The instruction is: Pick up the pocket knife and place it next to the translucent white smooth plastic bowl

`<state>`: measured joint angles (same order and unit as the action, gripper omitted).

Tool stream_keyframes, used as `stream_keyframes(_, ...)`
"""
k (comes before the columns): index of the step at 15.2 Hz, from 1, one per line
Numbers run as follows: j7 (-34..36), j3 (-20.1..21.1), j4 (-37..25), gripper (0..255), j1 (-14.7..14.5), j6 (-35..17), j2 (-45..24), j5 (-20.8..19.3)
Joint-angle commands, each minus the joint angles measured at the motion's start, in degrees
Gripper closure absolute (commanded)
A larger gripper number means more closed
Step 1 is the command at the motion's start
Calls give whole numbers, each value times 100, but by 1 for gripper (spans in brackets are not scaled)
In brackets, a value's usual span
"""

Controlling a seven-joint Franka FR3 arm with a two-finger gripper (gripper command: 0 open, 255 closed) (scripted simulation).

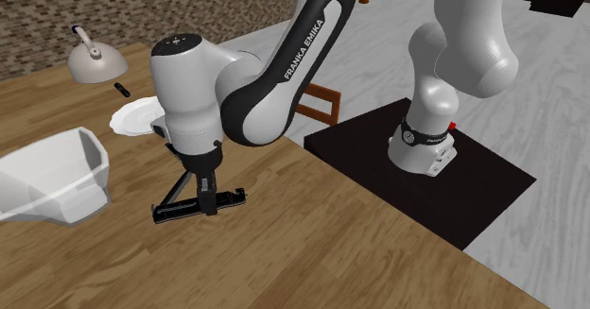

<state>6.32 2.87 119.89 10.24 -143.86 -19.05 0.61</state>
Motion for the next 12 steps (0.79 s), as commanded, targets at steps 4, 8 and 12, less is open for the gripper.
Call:
stream_keyframes(4, -10, 6, -6, 0, 11, 306, 298, 16)
stream_keyframes(8, -19, 9, -39, 0, 20, 590, 550, 30)
stream_keyframes(12, -19, 9, -40, 0, 20, 590, 550, 30)
